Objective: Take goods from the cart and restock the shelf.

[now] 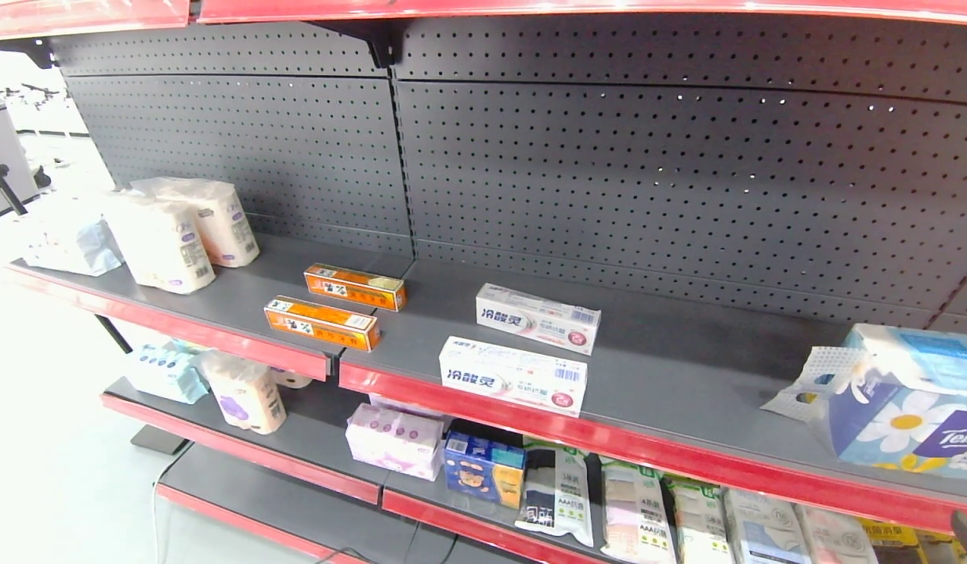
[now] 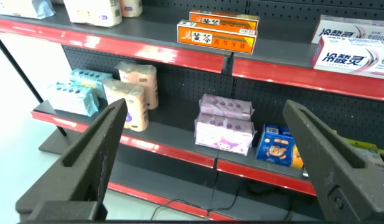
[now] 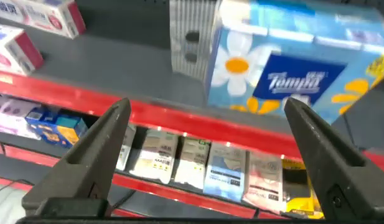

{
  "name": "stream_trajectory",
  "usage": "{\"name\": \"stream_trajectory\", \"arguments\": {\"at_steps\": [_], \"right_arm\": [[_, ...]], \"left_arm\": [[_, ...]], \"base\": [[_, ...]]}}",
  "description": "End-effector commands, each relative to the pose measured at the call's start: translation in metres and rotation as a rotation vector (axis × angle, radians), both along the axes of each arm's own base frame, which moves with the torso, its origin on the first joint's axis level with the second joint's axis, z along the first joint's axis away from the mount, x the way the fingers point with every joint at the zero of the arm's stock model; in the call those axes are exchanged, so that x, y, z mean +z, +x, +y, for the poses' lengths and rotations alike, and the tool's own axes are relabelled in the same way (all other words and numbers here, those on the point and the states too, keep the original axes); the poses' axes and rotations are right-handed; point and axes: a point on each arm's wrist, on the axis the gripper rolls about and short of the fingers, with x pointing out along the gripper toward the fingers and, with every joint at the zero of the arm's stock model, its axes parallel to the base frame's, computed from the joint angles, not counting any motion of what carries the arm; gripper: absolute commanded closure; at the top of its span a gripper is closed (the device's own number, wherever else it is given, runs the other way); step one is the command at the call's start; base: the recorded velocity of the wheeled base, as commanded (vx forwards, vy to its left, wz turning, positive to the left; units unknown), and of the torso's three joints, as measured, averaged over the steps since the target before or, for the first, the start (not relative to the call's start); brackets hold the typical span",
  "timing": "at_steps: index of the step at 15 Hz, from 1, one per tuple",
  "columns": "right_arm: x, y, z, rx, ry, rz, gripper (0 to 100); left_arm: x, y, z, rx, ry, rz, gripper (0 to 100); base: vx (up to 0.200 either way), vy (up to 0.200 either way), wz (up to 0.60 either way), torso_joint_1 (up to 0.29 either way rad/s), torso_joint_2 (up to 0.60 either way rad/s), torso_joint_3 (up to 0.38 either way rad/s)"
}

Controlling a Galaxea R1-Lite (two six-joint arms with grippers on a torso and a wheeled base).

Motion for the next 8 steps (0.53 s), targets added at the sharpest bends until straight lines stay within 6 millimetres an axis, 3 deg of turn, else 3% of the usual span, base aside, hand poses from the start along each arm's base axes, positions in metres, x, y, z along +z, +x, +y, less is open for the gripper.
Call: {"name": "stream_trajectory", "arguments": {"at_steps": [1, 4, 8], "right_arm": [[-0.007, -0.013, 0.002, 0.060, -0.009, -0.085, 0], [-0.023, -0.032, 0.003, 0.104, -0.013, -0.141, 0], [-0.031, -0.039, 0.001, 0.105, 0.019, -0.163, 0]], "left_arm": [[0.000, 0.000, 0.000, 0.001, 0.000, 0.001, 0], [0.000, 0.000, 0.000, 0.001, 0.000, 0.001, 0], [0.000, 0.000, 0.000, 0.001, 0.000, 0.001, 0]], "base": [[0.000, 0.000, 0.00, 0.000, 0.00, 0.000], [0.000, 0.000, 0.00, 0.000, 0.00, 0.000], [0.000, 0.000, 0.00, 0.000, 0.00, 0.000]]}}
